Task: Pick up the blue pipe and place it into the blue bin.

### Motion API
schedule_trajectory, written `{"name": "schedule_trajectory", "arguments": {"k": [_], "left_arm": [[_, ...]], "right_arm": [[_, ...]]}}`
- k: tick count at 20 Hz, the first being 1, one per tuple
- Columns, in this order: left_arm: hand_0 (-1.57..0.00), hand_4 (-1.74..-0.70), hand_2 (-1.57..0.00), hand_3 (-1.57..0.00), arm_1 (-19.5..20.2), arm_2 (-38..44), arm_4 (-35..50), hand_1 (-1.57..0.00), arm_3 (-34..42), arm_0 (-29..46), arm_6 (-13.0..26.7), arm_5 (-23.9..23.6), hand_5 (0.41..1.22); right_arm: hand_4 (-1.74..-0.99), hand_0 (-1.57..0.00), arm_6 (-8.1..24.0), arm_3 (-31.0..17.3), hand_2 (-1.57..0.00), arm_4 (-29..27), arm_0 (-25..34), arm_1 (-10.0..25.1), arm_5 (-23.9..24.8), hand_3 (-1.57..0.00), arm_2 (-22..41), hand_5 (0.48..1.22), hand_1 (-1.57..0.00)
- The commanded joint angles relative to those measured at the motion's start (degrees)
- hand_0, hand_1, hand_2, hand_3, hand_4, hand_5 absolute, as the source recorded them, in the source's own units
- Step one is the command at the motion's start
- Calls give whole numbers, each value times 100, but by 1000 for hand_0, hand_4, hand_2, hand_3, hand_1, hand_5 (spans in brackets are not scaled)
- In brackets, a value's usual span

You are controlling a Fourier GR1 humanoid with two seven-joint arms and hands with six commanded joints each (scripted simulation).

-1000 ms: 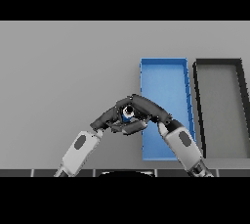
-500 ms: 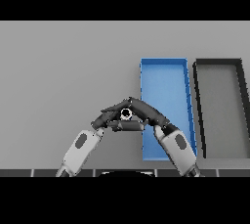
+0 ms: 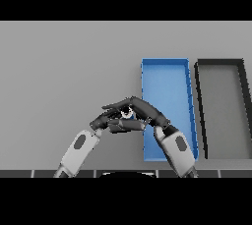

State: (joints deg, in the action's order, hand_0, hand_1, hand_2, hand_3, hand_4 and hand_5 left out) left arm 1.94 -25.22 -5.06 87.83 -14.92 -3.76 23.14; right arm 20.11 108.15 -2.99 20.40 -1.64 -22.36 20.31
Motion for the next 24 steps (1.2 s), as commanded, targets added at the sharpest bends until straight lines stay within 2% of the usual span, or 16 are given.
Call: {"name": "schedule_trajectory", "arguments": {"k": [1, 3, 5, 7, 9, 13, 14, 16, 18, 20, 22, 24], "left_arm": [[-384, -1134, -350, -275, 34, 5, 24, -358, 15, 51, 67, 56, 1063], [-246, -1059, -223, -175, 2, 12, 25, -229, -46, 15, 352, 39, 912], [-157, -1011, -143, -112, 3, 56, 34, -146, -51, -24, 574, 5, 785], [-100, -977, -91, -71, 31, 81, 36, -93, -82, 36, 466, -10, 682], [-64, -974, -58, -45, -65, 128, 120, -59, -101, 25, 783, -64, 607], [-25, -970, -23, -18, -94, 132, 99, -24, -173, 58, 920, -103, 531], [-20, -971, -18, -14, -95, 157, 65, -19, -221, -5, 940, -131, 519], [-13, -968, -11, -9, -46, 168, 85, -12, -181, -5, 1024, -105, 501], [-8, -973, -7, -5, -125, 127, 53, -7, -218, 34, 1048, -150, 489], [-5, -965, -4, -3, -109, 97, 29, -4, -169, 73, 1044, -149, 479], [-3, -956, -2, -2, -64, 78, -12, -2, -165, 117, 956, -138, 475], [-1, -951, -1, -1, -13, 106, 62, -1, -23, 121, 934, -99, 473]], "right_arm": [[-1498, -1567, 8, 6, -1567, 20, -20, -13, -19, -1565, -24, 1215, -1567], [-1499, -1568, -118, 124, -1568, -19, -90, -46, -98, -1567, -37, 1217, -1568], [-1499, -1569, -269, 36, -1569, 179, -68, -116, -104, -1568, -55, 1218, -1569], [-1499, -1570, -218, 78, -1570, 281, -31, -203, -88, -1569, -65, 1219, -1570], [-1499, -1570, -280, 18, -1570, 295, -70, -259, -169, -1570, -95, 1220, -1570], [-1497, -1571, -402, 96, -1571, 132, -81, -386, -191, -1571, -336, 1221, -1571], [-1496, -1571, -296, 144, -1571, -36, 47, -432, -204, -1571, -441, 1221, -1571], [-1495, -1571, 133, 321, -1571, -487, 277, -454, -226, -1571, -663, 1221, -1571], [-1494, -1571, 727, 418, -1571, -1001, 662, -537, 29, -1571, -994, 1221, -1571], [-1495, -1571, 1100, 471, -1571, -1412, 1189, -449, 245, -1571, -1359, 1221, -1571], [-1496, -1571, 1352, 388, -1571, -1863, 1766, -279, 450, -1571, -1826, 1221, -1571], [-1497, -1571, 1343, 223, -1571, -1916, 2345, -96, 825, -1571, -2292, 1221, -1571]]}}
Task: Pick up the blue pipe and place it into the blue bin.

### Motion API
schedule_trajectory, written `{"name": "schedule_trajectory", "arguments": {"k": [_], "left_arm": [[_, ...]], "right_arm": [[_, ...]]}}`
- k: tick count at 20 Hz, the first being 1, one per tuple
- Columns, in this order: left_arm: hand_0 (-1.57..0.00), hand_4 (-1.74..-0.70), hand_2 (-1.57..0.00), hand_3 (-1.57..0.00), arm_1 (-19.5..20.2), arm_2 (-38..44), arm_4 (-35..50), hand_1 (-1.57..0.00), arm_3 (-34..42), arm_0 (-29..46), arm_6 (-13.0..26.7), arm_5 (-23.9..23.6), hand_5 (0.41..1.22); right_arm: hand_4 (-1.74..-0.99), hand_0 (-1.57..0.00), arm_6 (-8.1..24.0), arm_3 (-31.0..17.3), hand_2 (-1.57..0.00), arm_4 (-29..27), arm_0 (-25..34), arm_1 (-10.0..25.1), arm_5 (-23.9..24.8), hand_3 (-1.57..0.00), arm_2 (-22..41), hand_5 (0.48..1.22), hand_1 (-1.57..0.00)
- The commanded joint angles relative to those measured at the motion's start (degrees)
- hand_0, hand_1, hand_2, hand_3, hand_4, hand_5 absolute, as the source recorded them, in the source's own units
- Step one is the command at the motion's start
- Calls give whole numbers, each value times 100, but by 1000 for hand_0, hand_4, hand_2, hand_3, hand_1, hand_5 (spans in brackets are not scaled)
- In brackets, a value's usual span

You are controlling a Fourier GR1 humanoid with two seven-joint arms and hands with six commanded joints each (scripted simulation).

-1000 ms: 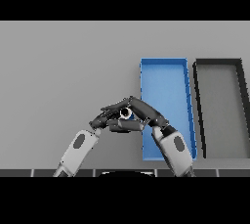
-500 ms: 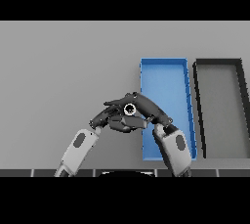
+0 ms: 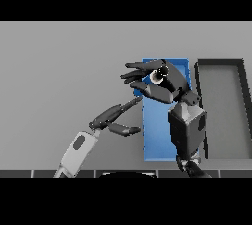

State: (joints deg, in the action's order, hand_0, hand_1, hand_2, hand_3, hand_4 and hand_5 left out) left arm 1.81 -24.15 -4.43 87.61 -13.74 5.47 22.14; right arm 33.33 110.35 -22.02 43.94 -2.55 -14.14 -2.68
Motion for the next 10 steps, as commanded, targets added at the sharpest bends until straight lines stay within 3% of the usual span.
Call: {"name": "schedule_trajectory", "arguments": {"k": [1, 5, 10], "left_arm": [[-1, -949, -1, 0, 5, -51, -66, -1, 29, 40, -58, -22, 471], [0, -951, 0, 0, 83, -17, -75, 0, 74, 123, -60, -38, 468], [1, -950, 1, 1, 102, 41, -11, 1, 157, 116, 11, -58, 472]], "right_arm": [[-1497, -1571, 15, -37, -1571, -19, 117, 146, 106, -1571, -228, 1221, -1571], [-1498, -1571, -12, -440, -1571, 295, 328, 699, 143, -1571, -917, 1221, -1571], [-1499, -1571, 150, -658, -1571, 824, -218, 865, 151, -1571, -1385, 1221, -1571]]}}
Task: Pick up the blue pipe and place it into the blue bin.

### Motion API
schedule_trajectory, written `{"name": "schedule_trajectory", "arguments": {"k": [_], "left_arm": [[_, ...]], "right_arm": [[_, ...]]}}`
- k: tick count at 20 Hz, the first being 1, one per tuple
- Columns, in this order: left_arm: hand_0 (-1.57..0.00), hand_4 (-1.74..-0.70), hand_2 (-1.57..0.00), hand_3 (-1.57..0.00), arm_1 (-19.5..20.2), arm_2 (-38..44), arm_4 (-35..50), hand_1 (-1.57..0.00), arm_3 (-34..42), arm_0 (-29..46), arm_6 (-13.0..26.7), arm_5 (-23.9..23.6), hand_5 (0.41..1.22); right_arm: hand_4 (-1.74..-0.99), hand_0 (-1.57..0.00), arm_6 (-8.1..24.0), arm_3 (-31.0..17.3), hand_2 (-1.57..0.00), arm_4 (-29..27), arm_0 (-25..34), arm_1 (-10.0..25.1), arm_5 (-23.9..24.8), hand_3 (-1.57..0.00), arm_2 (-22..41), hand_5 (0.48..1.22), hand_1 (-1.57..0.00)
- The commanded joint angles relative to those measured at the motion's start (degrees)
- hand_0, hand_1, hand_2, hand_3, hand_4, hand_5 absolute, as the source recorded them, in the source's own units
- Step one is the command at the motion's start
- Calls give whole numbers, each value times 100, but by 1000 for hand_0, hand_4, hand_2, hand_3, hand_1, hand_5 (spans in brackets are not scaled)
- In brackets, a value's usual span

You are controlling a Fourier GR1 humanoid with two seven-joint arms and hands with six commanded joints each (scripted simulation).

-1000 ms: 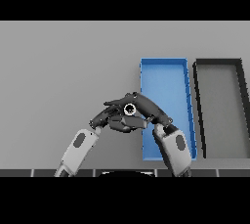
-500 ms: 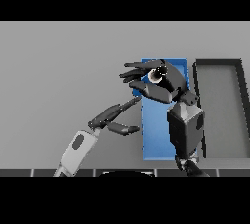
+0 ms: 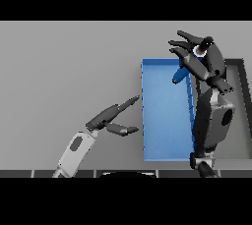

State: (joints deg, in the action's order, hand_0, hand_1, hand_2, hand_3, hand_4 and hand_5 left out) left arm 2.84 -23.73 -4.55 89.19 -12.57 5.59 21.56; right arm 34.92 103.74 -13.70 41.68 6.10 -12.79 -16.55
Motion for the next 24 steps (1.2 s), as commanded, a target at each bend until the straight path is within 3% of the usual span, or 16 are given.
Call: {"name": "schedule_trajectory", "arguments": {"k": [1, 8, 14, 17, 19, 21, 22, 23, 24], "left_arm": [[1, -947, 1, 1, 7, 24, 27, 1, 8, -18, 35, 6, 470], [1, -931, 1, 1, -26, -20, -136, 1, -84, -87, -76, -87, 460], [1, -928, 1, 1, 49, -8, -206, 1, -141, -7, -349, -108, 467], [1, -923, 1, 1, 43, -2, -258, 1, -119, -87, -288, -168, 476], [1, -922, 1, 1, 22, -3, -281, 1, -153, -125, -233, -186, 480], [1, -920, 1, 1, 82, 44, -217, 1, -140, -103, -309, -139, 484], [1, -919, 1, 1, 69, 28, -230, 1, -125, -73, -281, -156, 486], [1, -918, 1, 1, 57, 6, -270, 1, -149, -105, -293, -165, 489], [1, -920, 1, 1, 26, 12, -253, 1, -96, -125, -227, -189, 491]], "right_arm": [[-1499, -1571, -11, -75, -1571, 93, -120, 23, -48, -1571, -71, 1221, -1571], [-1500, -1571, 1, -293, -1571, 722, -1431, -29, 54, -1571, 35, 1221, -1571], [-1499, -1571, 1, -768, -1571, 956, -2395, 99, 893, -1571, 592, 1221, -1571], [-1497, -1571, 1, -1078, -1571, 487, -2712, 416, 1353, -1571, 1003, 1221, -1571], [-1585, -1571, -65, -966, -1571, 199, -2907, 595, 1652, -1005, 1375, 1221, -1571], [-1641, -1571, -104, -928, -1571, -18, -2985, 778, 2049, -643, 1639, 1221, -1571], [-1661, -1571, -107, -974, -1571, -97, -2959, 871, 2232, -514, 1756, 1221, -1571], [-1677, -1571, -135, -1022, -1571, -255, -2953, 954, 2361, -411, 1829, 1171, -1571], [-1626, -1571, -139, -1090, -1518, -326, -2930, 1043, 2522, -455, 1891, 1161, -1571]]}}
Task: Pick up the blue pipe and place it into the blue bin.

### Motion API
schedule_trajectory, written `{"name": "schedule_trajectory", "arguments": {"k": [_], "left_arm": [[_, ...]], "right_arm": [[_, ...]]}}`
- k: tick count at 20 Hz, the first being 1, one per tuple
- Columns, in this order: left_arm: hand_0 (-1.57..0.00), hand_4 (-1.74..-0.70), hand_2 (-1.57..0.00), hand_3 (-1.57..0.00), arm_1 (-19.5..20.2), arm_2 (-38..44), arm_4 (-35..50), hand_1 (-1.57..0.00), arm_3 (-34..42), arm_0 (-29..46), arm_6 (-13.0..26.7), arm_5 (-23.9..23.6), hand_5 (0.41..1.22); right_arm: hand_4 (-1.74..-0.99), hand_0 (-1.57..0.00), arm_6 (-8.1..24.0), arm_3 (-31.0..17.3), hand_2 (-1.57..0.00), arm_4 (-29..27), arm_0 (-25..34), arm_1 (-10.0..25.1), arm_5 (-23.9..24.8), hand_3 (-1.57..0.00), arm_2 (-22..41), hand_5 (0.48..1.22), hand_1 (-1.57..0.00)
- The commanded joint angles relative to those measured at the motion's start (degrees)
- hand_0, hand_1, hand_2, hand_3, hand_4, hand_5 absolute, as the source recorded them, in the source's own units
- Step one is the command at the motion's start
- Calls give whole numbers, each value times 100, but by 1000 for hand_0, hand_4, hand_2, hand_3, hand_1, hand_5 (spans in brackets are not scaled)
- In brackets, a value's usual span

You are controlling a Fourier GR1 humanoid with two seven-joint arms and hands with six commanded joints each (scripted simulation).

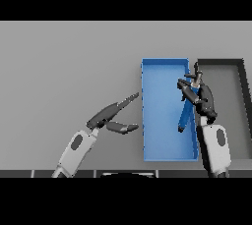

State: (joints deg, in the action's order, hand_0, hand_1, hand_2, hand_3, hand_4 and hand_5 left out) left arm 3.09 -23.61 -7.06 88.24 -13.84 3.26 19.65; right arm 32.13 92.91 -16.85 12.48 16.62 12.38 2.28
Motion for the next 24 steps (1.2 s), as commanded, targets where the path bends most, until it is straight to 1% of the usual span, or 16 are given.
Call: {"name": "schedule_trajectory", "arguments": {"k": [1, 2, 3, 4, 5, 6, 8, 9, 10, 11, 13, 16, 18, 21, 23, 24], "left_arm": [[1, -919, 1, 1, 11, 4, -25, 1, -29, -5, -29, -10, 493], [1, -921, 1, 1, 15, -29, -21, 1, 5, 65, -38, 9, 493], [1, -920, 1, 1, 48, 9, 5, 1, -20, 39, -54, 33, 493], [1, -924, 1, 1, 36, 28, 28, 1, -23, 37, -21, 24, 493], [1, -925, 1, 1, 30, 45, 52, 1, -47, 33, 7, 29, 494], [1, -926, 1, 1, -6, 28, 33, 1, -68, -22, 30, 18, 494], [1, -926, 1, 1, 31, 26, 52, 1, -1, 52, 3, 30, 494], [1, -926, 1, 1, 24, -3, 29, 1, 12, 74, -27, 23, 496], [1, -927, 1, 1, 24, -2, 40, 1, 51, 81, -9, 19, 495], [1, -927, 1, 1, 36, -16, 43, 1, 64, 107, -12, 37, 496], [1, -930, 1, 1, 52, 21, 56, 1, 40, 60, 53, 40, 496], [1, -931, 1, 1, 11, 18, 14, 1, -35, 49, 18, -6, 496], [1, -932, 1, 1, 26, 28, 20, 1, -95, 51, -66, 19, 497], [1, -930, 1, 1, 33, 15, -26, 1, -142, 69, -149, 3, 496], [1, -930, 1, 1, 35, 27, -72, 1, -206, 73, -206, -39, 496], [1, -930, 1, 1, 5, -9, -96, 1, -228, 67, -224, -36, 495]], "right_arm": [[-1553, -1355, 146, -96, -1234, -172, 5, 91, 164, -364, 63, 1154, -1282], [-1469, -1084, 155, -242, -987, -285, 51, 191, 393, -291, 170, 1148, -1025], [-1405, -867, 174, -309, -789, -440, 25, 362, 608, -232, 322, 1137, -820], [-1370, -693, 183, -367, -631, -600, 43, 556, 782, -186, 576, 1125, -656], [-1339, -554, 233, -488, -505, -851, 161, 944, 814, -148, 949, 1108, -525], [-1307, -443, 281, -657, -404, -1064, 302, 1445, 827, -118, 1445, 1068, -419], [-1250, -283, 281, -754, -258, -1272, 486, 2006, 783, -75, 2135, 962, -268], [-1233, -227, 282, -735, -206, -1477, 579, 2269, 711, -60, 2521, 913, -214], [-1219, -181, 281, -708, -165, -1780, 781, 2625, 796, -48, 2954, 870, -171], [-1205, -145, 281, -691, -132, -2039, 988, 2871, 853, -38, 3370, 837, -137], [-1175, -92, 282, -657, -84, -2357, 1292, 3195, 848, -24, 3880, 788, -87], [-1125, -47, 282, -561, -42, -2629, 1454, 3395, 987, -12, 4171, 747, -44], [-1099, -30, 282, -601, -27, -2619, 1554, 3403, 940, -7, 4280, 725, -28], [-1084, -19, 282, -511, -17, -2579, 1595, 3462, 857, -4, 4368, 713, -17], [-1084, -19, 282, -586, -17, -2625, 1698, 3494, 759, -4, 4411, 711, -17], [-1084, -19, 261, -570, -17, -2642, 1686, 3446, 779, -4, 4417, 714, -17]]}}
